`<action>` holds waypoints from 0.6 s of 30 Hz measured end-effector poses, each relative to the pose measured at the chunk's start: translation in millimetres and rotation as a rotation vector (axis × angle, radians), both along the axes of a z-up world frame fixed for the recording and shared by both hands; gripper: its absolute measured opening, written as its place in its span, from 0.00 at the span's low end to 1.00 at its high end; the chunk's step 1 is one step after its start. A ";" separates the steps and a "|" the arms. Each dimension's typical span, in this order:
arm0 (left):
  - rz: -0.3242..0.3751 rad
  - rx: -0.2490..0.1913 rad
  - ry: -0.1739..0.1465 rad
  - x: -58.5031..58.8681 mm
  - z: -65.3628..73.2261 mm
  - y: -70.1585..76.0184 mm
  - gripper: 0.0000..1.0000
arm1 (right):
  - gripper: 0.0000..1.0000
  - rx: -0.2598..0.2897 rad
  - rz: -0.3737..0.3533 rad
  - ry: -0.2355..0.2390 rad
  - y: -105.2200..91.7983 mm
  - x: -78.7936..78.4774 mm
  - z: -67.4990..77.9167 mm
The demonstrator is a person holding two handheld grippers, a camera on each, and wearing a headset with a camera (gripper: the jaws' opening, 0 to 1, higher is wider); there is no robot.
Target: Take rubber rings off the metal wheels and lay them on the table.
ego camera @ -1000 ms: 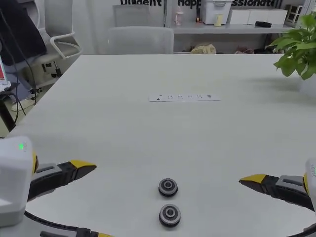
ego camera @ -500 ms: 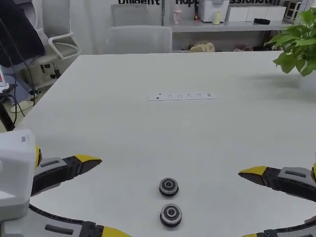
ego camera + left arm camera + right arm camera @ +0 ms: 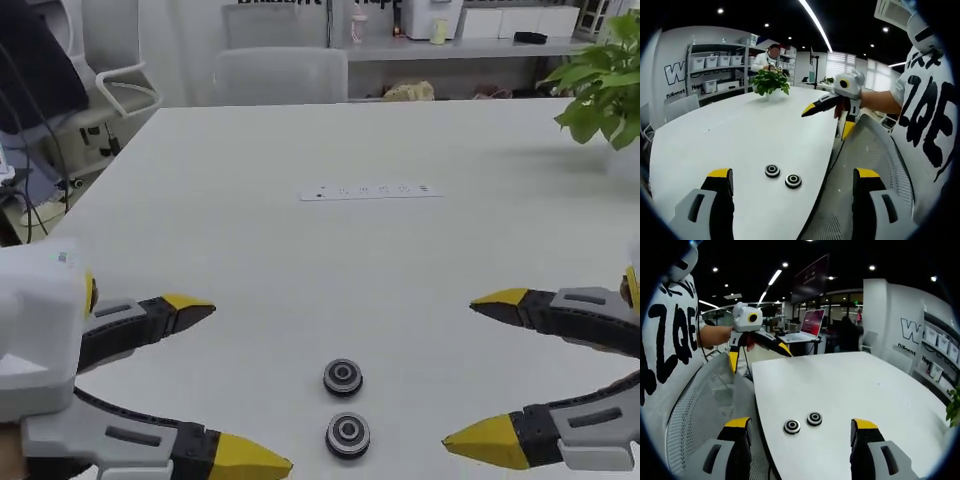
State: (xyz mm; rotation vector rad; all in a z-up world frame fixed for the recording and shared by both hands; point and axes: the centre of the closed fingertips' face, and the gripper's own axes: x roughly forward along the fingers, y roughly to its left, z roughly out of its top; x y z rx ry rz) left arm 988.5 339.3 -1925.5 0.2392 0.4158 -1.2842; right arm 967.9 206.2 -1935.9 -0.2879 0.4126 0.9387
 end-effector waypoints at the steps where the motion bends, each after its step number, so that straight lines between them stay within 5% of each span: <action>1: 0.001 0.000 -0.002 1.2 0.3 -0.3 0.99 | 0.81 0.003 0.004 -0.001 0.6 1.7 1.3; 12: -0.018 -0.017 -0.002 13.8 1.1 -13.8 0.96 | 0.78 -0.022 0.054 -0.002 6.0 21.6 -8.5; 18: -0.051 0.015 -0.018 17.9 -7.0 -21.1 0.95 | 0.76 -0.049 0.096 0.018 11.9 25.3 -24.4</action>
